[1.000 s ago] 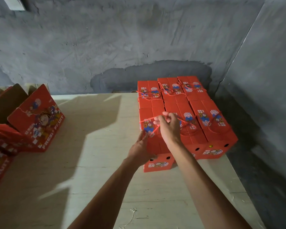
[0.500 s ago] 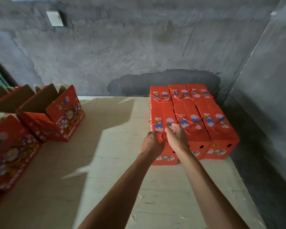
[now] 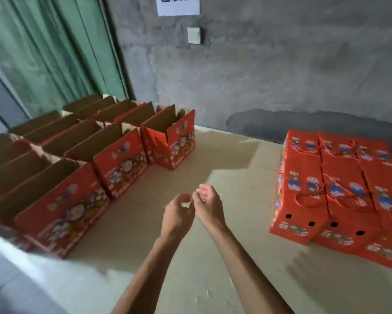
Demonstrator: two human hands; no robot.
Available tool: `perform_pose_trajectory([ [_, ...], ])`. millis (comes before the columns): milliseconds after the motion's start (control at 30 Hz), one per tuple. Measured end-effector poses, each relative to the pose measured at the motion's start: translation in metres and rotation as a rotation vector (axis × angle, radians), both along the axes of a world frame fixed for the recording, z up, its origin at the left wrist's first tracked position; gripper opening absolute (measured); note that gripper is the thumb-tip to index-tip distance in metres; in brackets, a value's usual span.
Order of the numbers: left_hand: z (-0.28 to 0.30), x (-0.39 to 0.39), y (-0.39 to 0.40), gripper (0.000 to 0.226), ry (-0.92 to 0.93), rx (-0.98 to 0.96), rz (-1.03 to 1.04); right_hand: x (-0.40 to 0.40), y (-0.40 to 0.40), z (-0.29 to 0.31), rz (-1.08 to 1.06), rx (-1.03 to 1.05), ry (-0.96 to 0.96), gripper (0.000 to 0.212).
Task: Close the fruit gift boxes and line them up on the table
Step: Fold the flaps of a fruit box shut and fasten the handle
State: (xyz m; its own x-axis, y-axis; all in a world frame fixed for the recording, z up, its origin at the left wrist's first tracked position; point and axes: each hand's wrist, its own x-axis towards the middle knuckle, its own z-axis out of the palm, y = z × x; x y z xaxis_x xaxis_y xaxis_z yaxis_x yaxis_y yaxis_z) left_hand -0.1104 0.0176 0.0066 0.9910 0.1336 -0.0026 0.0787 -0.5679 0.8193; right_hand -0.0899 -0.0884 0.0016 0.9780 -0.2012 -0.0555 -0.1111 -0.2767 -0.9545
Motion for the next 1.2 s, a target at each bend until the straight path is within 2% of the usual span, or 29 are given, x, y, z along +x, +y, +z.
perform_pose_trajectory([
  [200,0.0,-0.032,0.116,0.025,-0.028,-0.06,0.274,-0.01,0.102,-0.011,0.21,0.021,0.008,0.035],
  [367,-0.002,-0.022,0.177,0.025,-0.06,-0.056,0.335,0.001,0.158,-0.009,0.247,0.017,0.001,0.033],
  [567,0.007,0.035,0.223,0.023,-0.111,-0.032,0.234,0.054,0.202,0.003,0.17,-0.071,-0.012,0.033],
  [800,0.033,0.15,0.242,0.018,-0.135,-0.044,0.046,0.157,0.22,0.016,0.1,-0.268,-0.06,0.035],
  [967,0.036,0.224,0.241,0.021,-0.153,0.024,-0.073,0.224,0.216,0.017,0.066,-0.406,-0.097,0.033],
  [1100,0.03,0.275,0.223,0.022,-0.168,0.076,-0.078,0.274,0.201,0.01,0.093,-0.571,-0.067,0.031],
  [1200,0.024,0.306,0.208,0.026,-0.14,0.122,-0.141,0.301,0.188,0.007,0.122,-0.727,-0.072,0.044],
])
